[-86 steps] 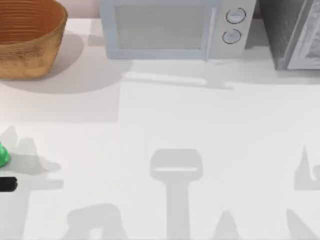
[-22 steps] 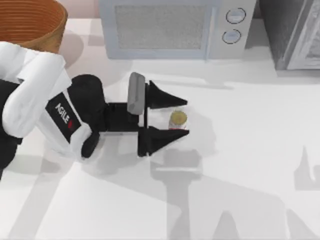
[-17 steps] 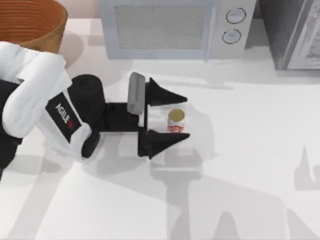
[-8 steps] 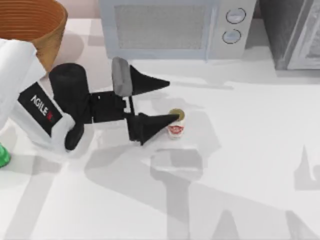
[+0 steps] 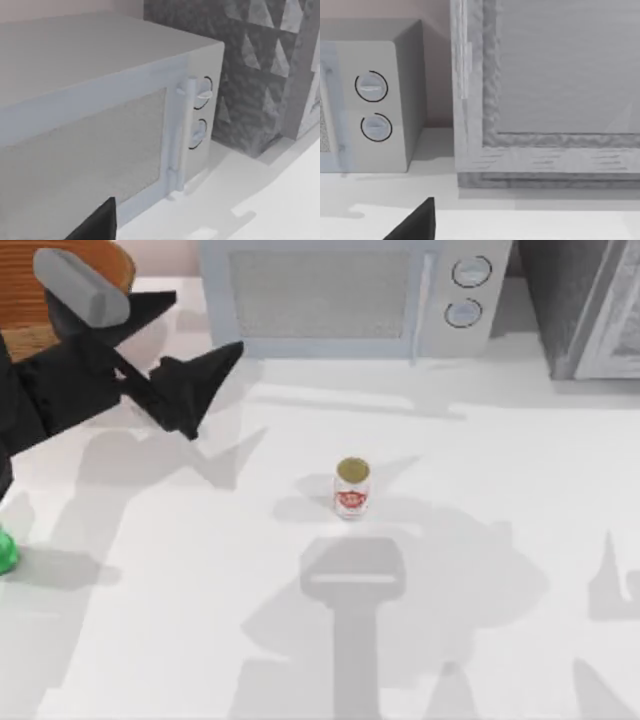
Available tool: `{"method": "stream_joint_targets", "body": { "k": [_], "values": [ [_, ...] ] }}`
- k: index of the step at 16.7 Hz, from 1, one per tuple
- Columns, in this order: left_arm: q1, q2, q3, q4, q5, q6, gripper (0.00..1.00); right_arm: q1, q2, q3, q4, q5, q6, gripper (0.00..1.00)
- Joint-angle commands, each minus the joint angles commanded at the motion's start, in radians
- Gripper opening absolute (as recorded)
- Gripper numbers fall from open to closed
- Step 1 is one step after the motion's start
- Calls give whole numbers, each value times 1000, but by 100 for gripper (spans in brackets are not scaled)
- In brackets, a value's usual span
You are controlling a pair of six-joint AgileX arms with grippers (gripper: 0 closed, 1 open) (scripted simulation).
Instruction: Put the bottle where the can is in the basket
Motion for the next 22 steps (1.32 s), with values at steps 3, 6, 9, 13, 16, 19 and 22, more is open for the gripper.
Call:
{"method": "stream_joint_targets", "body": {
  "k": [3, 6, 9, 13, 16, 19, 22],
  "values": [
    [51, -399, -155, -192, -176, 3, 100, 0, 0, 0, 0, 0, 0, 100],
    [91, -792, -311, -375, -345, 0, 100, 0, 0, 0, 0, 0, 0, 100],
    [118, -1131, -453, -536, -494, -6, 100, 0, 0, 0, 0, 0, 0, 100],
    [136, -1442, -604, -697, -647, -18, 100, 0, 0, 0, 0, 0, 0, 100],
    [140, -1565, -671, -767, -714, -24, 100, 0, 0, 0, 0, 0, 0, 100],
    [141, -1594, -688, -784, -731, -25, 100, 0, 0, 0, 0, 0, 0, 100],
    [141, -1594, -688, -784, -731, -25, 100, 0, 0, 0, 0, 0, 0, 100]
  ]
}}
